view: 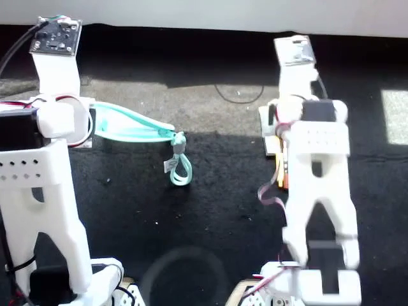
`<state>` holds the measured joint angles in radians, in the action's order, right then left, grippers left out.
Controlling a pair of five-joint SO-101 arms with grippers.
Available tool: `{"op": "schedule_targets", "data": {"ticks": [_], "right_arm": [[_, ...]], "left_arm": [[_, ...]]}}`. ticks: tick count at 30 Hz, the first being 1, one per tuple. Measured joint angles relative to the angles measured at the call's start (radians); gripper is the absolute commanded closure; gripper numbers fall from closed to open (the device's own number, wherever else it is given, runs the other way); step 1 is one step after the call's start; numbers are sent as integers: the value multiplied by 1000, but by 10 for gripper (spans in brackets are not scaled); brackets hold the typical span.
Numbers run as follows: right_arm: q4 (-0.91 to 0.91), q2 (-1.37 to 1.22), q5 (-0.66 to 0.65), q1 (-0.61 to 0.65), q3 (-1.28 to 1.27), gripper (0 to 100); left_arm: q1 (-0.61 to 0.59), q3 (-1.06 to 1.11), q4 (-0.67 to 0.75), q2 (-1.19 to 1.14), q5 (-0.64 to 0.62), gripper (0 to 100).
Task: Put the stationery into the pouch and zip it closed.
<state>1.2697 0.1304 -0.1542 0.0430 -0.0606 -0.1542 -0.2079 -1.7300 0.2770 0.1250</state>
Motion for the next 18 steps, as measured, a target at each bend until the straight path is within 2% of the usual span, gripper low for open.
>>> {"op": "schedule_targets", "data": {"ticks": [3, 10, 18], "right_arm": [[-6, -164, -28, 5, 49, 810], [-6, -483, -37, 2, 282, 810], [49, -764, -40, -11, 560, 810]], "left_arm": [[5, 5, 0, 0, 0, 991], [104, -83, -8, -11, -2, 991], [117, -110, -8, -14, -3, 991]]}}
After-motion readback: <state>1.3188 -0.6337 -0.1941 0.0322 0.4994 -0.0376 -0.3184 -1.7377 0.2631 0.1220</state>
